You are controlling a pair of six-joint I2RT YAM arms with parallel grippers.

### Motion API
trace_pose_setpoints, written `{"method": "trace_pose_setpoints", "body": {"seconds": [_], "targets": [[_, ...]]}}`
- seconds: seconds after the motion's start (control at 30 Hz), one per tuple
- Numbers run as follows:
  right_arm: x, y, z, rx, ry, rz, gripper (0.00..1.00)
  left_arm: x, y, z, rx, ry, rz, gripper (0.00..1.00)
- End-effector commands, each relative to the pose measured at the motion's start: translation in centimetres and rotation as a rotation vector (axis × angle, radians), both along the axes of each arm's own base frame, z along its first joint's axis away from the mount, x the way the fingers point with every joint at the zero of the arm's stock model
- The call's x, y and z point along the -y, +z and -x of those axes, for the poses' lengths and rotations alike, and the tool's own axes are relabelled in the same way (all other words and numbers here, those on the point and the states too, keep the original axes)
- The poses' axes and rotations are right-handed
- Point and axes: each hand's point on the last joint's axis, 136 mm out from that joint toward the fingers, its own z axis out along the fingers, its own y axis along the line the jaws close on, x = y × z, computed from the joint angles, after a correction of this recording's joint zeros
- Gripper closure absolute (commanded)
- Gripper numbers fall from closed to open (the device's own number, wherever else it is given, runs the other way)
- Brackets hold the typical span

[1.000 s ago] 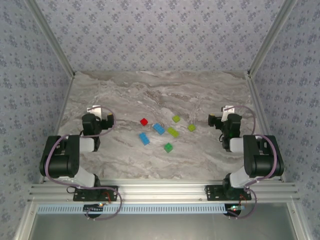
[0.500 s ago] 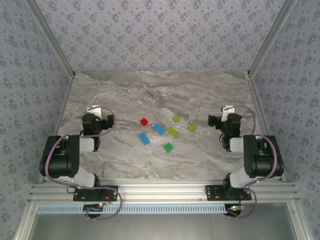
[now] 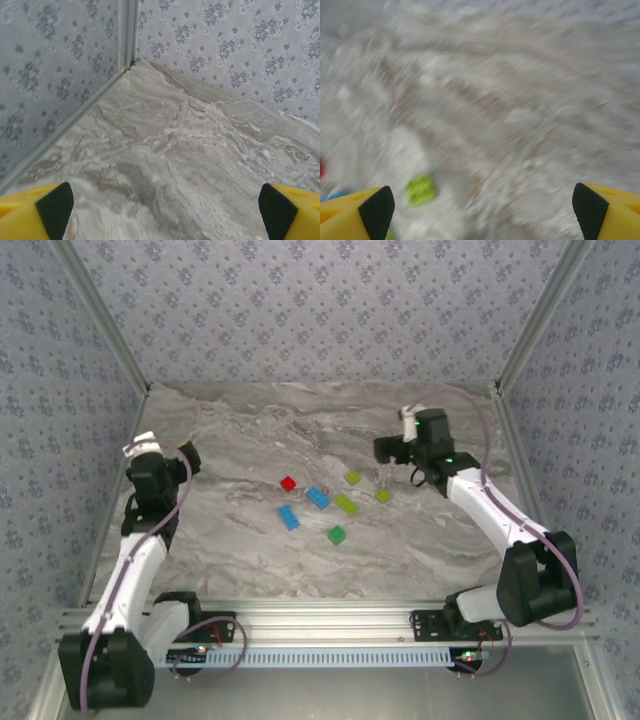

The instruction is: Assemble a carrot with lego

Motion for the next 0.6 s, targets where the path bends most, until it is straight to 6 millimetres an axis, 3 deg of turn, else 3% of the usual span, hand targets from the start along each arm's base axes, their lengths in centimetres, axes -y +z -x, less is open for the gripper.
{"method": "trace_pose_setpoints", "body": {"seconds": [0.0,0.07,0.27,0.47,0.57], "targets": [[-3.7,-3.6,3.6,-0.229,0.165,0.117,0.06,0.1,-4.2,3.0,-0.128,0.039,0.138,0.02],[-6.8,-3.9,3.7,-0.266,0.256,0.178,0.10,-0.5,-5.1,3.9,-0.151,0.100,0.182,0.02],[-12.6,-7.2,4.2,-0.356,0.415,0.276,0.18,-1.2,-7.4,4.3,-0.246,0.164,0.185,0.03],[-16.3,-9.5,5.1,-0.391,0.495,0.302,0.18,-1.2,-10.3,3.6,-0.319,0.182,0.209,0.02],[-17.1,-10.4,5.5,-0.403,0.519,0.325,0.18,-1.2,-11.5,3.5,-0.344,0.192,0.214,0.02]]}}
